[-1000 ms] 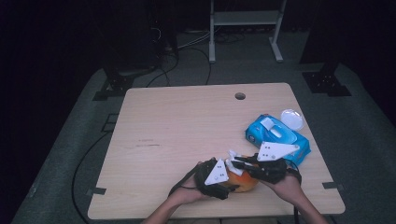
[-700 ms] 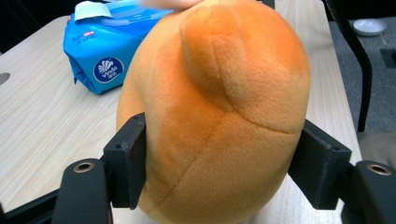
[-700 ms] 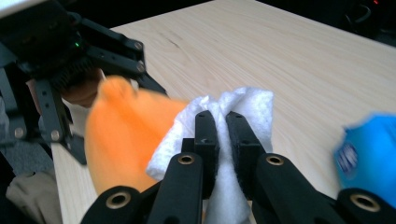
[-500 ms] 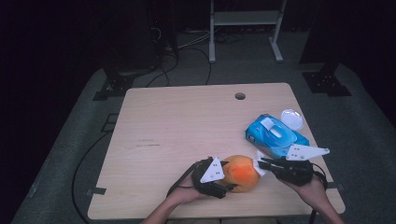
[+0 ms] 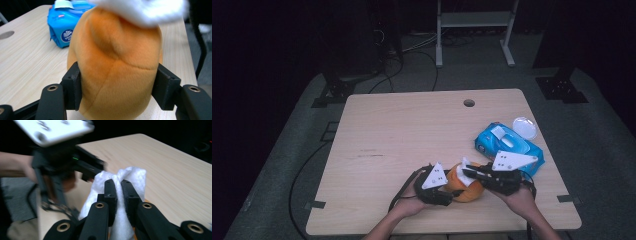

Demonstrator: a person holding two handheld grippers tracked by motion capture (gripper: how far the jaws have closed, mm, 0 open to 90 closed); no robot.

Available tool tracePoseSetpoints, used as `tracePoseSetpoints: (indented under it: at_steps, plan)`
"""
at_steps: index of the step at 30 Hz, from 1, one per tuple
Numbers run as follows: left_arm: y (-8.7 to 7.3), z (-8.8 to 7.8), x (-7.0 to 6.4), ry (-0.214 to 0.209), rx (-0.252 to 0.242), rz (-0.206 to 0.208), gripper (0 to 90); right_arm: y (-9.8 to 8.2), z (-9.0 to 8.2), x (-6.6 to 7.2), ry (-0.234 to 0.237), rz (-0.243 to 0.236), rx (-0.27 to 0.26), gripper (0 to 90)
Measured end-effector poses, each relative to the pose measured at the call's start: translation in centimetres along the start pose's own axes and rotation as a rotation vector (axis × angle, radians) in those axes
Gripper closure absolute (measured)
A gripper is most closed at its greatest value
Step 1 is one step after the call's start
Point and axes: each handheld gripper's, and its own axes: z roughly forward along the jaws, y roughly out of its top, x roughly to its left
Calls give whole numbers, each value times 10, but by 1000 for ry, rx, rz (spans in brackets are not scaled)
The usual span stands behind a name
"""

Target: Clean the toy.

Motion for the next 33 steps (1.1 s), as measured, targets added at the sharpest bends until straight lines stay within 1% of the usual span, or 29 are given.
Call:
tracePoseSetpoints:
  at_steps: [1, 2, 3, 4, 5, 6, 7, 8, 9, 10, 11, 13, 14, 15, 16, 17, 18, 19, 20, 21, 22, 24, 25, 26, 27, 29, 31, 33]
  plan:
    - [-1, -1, 1, -3, -2, -5, 364, -2, -2, -5, -21, 9, 4, 834]
    - [-2, -2, 3, -3, -9, -19, 365, -6, -6, -11, -56, 14, 12, 834]
    - [-2, -3, 4, -7, -12, -28, 364, -11, -10, -16, -82, 29, 18, 834]
    - [-3, -3, 6, -12, -16, -42, 363, -16, -15, -21, -101, 44, 21, 834]
    - [-3, -3, 8, -15, -17, -55, 360, -20, -18, -23, -117, 56, 24, 834]
    - [-2, -2, 8, -16, -21, -64, 359, -22, -21, -22, -119, 59, 26, 834]
    - [-1, -1, 8, -15, -21, -67, 358, -23, -23, -19, -120, 49, 26, 835]
    - [0, 1, 8, -12, -16, -74, 356, -23, -22, -15, -119, 36, 30, 834]
    - [1, 2, 7, -6, -16, -84, 355, -22, -20, -7, -108, 10, 30, 834]
    - [3, 3, 6, 4, -6, -88, 355, -21, -18, -3, -95, 0, 27, 834]
    - [3, 4, 5, 10, -4, -78, 355, -17, -14, 4, -75, -16, 27, 834]
    - [2, 5, 2, 10, -7, -49, 350, -9, -7, 11, -35, -41, 23, 834]
    - [2, 5, -1, 11, -7, -16, 346, -5, -5, 13, -26, -50, 25, 834]
    - [2, 5, -4, 12, -3, 13, 343, 1, 0, 16, -27, -80, 30, 834]
    - [2, 5, -7, 14, -2, 38, 341, 6, 2, 18, -25, -85, 35, 834]
    - [2, 5, -9, 15, 3, 60, 340, 10, 5, 18, -20, -89, 36, 834]
    - [2, 5, -13, 18, 8, 92, 338, 13, 7, 18, -18, -93, 43, 834]
    - [1, 5, -14, 18, 9, 109, 337, 16, 10, 16, -11, -92, 58, 834]
    - [1, 5, -16, 15, 15, 143, 337, 17, 12, 14, -9, -88, 62, 834]
    - [1, 5, -18, 14, 14, 158, 334, 18, 13, 10, -3, -74, 72, 834]
    - [0, 4, -20, 19, 19, 185, 333, 17, 14, 7, 1, -62, 84, 834]
    - [0, 4, -21, 22, 22, 207, 332, 13, 13, -2, -11, -40, 104, 833]
    - [0, 4, -21, 22, 21, 210, 332, 9, 10, -7, -8, -11, 109, 834]
    - [-1, 4, -21, 21, 19, 212, 331, 6, 8, -11, -9, 1, 108, 834]
    - [-1, 4, -21, 20, 20, 212, 331, 1, 3, -15, -15, 25, 109, 833]
    - [-1, 5, -20, 17, 14, 199, 330, -7, -6, -20, -23, 56, 100, 834]
    - [-1, 5, -19, 15, 9, 189, 327, -15, -15, -24, -39, 71, 97, 833]
    - [-1, 5, -16, 12, 8, 178, 325, -21, -22, -27, -44, 93, 94, 833]
